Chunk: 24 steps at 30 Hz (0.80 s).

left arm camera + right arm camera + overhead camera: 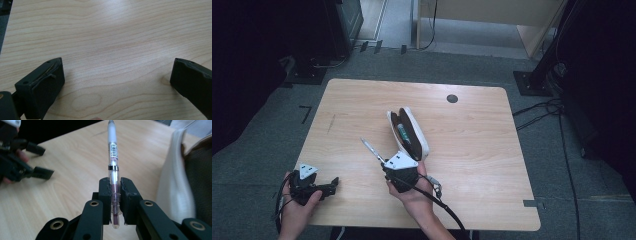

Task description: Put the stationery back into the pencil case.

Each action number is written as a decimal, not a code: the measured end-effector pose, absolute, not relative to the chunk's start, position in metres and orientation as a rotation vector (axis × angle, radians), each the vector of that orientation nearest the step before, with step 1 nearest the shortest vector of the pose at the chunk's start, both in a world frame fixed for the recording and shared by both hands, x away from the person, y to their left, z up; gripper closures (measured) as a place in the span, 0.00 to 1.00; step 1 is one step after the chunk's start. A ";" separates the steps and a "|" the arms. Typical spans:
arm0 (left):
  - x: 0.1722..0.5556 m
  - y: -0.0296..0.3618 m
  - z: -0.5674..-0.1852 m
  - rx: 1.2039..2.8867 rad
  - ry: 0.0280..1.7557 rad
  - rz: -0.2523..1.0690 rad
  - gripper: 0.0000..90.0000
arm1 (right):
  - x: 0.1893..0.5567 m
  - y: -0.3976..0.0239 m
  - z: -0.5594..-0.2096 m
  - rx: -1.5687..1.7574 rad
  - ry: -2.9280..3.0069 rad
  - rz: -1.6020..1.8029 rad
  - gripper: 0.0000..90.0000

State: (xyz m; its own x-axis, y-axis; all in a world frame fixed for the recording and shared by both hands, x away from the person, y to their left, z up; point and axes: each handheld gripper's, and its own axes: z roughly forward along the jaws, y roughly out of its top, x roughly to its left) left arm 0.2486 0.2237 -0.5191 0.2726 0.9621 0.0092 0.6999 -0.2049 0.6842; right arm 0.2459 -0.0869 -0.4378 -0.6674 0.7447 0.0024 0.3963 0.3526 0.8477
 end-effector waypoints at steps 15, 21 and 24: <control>0.249 0.224 -0.519 1.979 1.493 0.601 0.00 | 0.268 -0.126 -0.402 1.100 2.046 1.284 0.89; 0.249 0.224 -0.519 1.981 1.491 0.601 0.00 | 0.278 -0.135 -0.404 1.161 2.014 1.237 0.89; 0.249 0.224 -0.519 1.980 1.491 0.603 0.00 | 0.284 -0.135 -0.409 1.196 2.005 1.187 0.89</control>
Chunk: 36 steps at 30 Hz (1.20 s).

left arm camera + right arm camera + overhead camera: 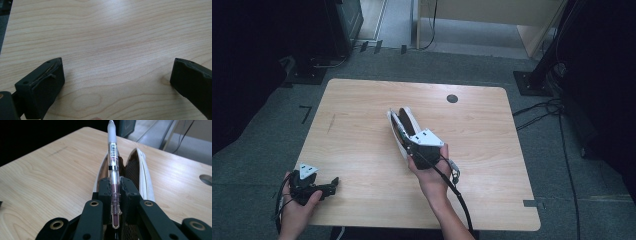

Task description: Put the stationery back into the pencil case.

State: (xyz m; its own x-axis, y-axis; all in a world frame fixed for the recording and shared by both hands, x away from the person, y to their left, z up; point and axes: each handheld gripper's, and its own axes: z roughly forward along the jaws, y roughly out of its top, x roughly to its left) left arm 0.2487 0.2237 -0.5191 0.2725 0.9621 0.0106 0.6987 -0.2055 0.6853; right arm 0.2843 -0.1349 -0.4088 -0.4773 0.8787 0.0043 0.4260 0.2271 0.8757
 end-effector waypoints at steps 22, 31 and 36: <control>0.249 0.224 -0.519 1.981 1.491 0.602 0.00 | 0.316 -0.122 -0.424 1.333 2.048 1.057 0.88; 0.249 0.224 -0.519 1.979 1.492 0.600 0.00 | 0.322 -0.116 -0.425 1.328 2.061 1.044 0.88; 0.249 0.224 -0.519 1.981 1.491 0.602 0.00 | 0.323 -0.117 -0.426 1.339 2.057 1.043 0.88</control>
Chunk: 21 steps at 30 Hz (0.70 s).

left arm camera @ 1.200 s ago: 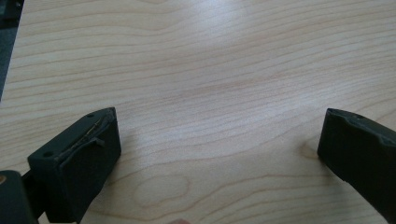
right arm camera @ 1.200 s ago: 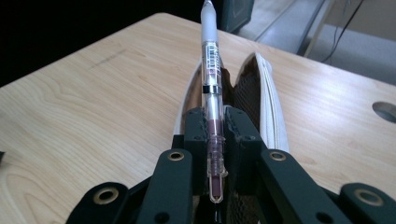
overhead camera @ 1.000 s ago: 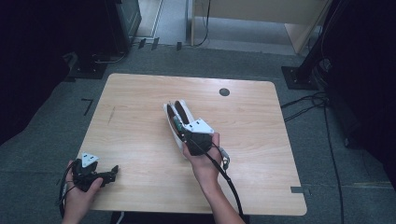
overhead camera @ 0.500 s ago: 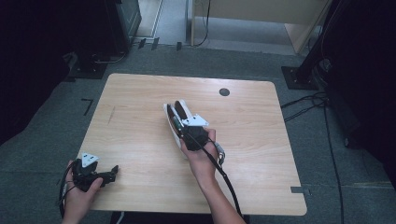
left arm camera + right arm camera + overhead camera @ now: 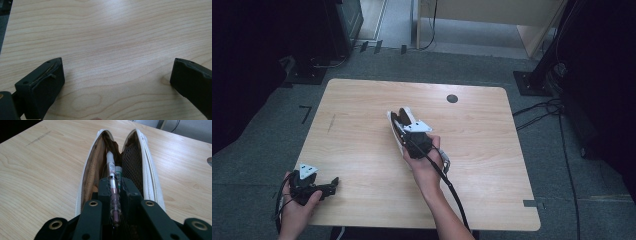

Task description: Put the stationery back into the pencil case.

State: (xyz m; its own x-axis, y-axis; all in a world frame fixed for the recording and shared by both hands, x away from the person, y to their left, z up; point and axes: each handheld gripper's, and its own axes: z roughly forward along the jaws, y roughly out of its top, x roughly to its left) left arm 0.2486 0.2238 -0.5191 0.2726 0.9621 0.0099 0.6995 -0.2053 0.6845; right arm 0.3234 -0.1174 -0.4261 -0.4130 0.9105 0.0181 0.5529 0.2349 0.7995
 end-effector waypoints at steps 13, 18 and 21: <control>0.249 0.224 -0.519 1.981 1.491 0.602 0.00 | 0.319 -0.125 -0.421 1.321 2.051 1.088 0.85; 0.249 0.224 -0.519 1.981 1.491 0.602 0.00 | 0.312 -0.129 -0.416 1.287 2.044 1.129 0.83; 0.249 0.224 -0.519 1.980 1.491 0.602 0.00 | 0.308 -0.134 -0.411 1.270 2.040 1.161 0.81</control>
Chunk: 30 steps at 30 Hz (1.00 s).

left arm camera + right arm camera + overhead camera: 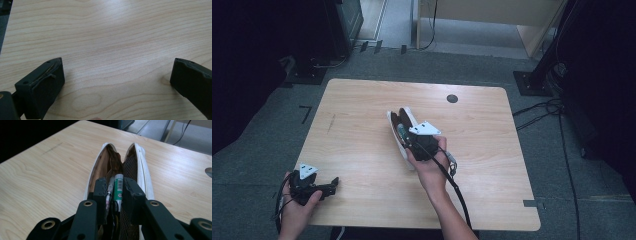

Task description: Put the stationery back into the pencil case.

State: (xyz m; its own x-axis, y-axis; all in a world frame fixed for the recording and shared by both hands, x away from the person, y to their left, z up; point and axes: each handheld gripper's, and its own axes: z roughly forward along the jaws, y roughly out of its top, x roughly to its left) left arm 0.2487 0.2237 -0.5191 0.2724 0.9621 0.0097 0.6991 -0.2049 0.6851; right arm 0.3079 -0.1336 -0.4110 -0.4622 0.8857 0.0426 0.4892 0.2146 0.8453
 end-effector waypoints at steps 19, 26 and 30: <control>0.249 0.224 -0.519 1.979 1.491 0.602 0.00 | 0.284 -0.168 -0.395 1.238 2.046 1.206 0.14; 0.249 0.224 -0.519 1.980 1.492 0.601 0.00 | 0.279 -0.194 -0.398 1.280 2.037 1.201 0.00; 0.249 0.224 -0.519 1.981 1.491 0.601 0.00 | 0.275 -0.208 -0.401 1.301 2.022 1.195 0.00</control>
